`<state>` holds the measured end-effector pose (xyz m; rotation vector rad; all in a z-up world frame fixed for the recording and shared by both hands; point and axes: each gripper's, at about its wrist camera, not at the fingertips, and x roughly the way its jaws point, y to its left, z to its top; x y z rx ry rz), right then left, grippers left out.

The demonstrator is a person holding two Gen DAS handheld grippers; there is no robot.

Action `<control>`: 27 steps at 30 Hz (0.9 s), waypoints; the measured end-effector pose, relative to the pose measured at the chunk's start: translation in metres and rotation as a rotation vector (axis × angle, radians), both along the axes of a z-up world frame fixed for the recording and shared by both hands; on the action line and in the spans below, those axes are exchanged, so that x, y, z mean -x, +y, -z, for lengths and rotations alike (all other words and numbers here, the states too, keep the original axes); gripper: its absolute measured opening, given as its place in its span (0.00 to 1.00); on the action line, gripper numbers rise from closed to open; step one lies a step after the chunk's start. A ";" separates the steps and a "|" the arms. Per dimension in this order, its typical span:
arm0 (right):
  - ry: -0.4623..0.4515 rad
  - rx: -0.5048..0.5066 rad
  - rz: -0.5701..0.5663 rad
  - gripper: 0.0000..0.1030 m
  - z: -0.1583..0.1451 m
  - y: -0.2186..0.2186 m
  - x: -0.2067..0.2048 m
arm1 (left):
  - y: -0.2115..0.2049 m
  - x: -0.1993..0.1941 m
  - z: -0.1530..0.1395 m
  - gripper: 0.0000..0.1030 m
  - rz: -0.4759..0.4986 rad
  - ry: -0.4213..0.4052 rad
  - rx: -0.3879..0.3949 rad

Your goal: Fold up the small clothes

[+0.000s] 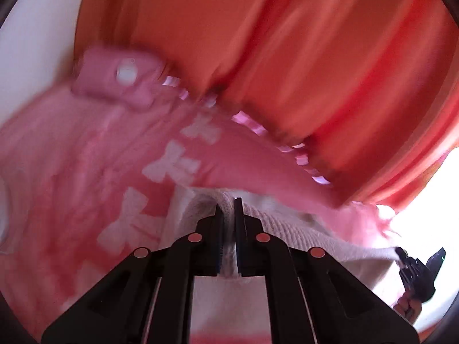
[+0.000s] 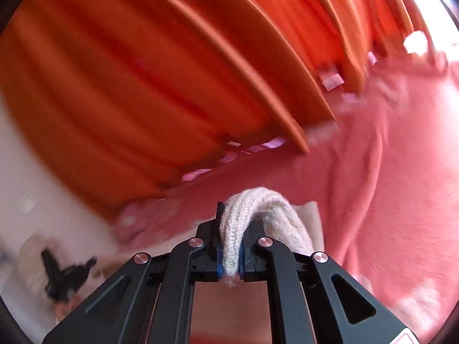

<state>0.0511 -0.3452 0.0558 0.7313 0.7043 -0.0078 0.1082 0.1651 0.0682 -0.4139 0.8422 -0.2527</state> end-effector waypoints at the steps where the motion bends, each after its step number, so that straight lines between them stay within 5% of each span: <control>1: 0.069 -0.002 0.008 0.07 0.028 0.003 -0.021 | -0.006 -0.024 0.031 0.05 -0.027 0.065 -0.013; 4: 0.199 0.014 0.022 0.10 0.079 0.012 -0.048 | -0.007 -0.040 0.082 0.07 -0.028 0.137 -0.048; 7: 0.146 0.027 0.049 0.16 0.063 0.008 -0.049 | -0.009 -0.038 0.091 0.15 -0.039 0.099 -0.059; 8: 0.105 0.024 0.063 0.18 0.054 0.002 -0.047 | -0.008 -0.037 0.081 0.25 -0.027 0.060 -0.034; 9: 0.073 0.014 0.076 0.23 0.048 0.000 -0.042 | -0.007 -0.035 0.073 0.48 -0.030 0.011 -0.036; 11: 0.035 -0.004 0.093 0.39 0.038 -0.004 -0.033 | -0.003 -0.028 0.054 0.79 -0.098 -0.102 -0.087; 12: 0.033 0.025 0.115 0.56 0.034 -0.005 -0.030 | 0.001 -0.023 0.049 0.82 -0.105 -0.150 -0.102; 16: 0.069 0.149 0.123 0.60 0.028 -0.005 -0.031 | 0.002 -0.028 0.056 0.82 -0.042 -0.116 -0.122; 21: 0.271 0.140 -0.026 0.62 0.067 0.011 -0.057 | -0.011 -0.049 0.100 0.77 0.049 0.124 -0.010; 22: 0.391 0.238 -0.032 0.52 0.074 0.019 -0.062 | -0.015 -0.053 0.108 0.69 0.059 0.165 -0.011; 24: 0.412 0.329 -0.046 0.07 0.073 0.029 -0.064 | -0.022 -0.055 0.111 0.20 0.062 0.174 -0.076; 25: 0.346 0.295 -0.040 0.07 0.062 0.029 -0.059 | -0.022 -0.053 0.107 0.11 0.062 0.158 -0.097; 27: 0.123 0.191 -0.031 0.06 0.024 0.025 -0.040 | -0.013 -0.043 0.084 0.10 0.048 0.083 -0.022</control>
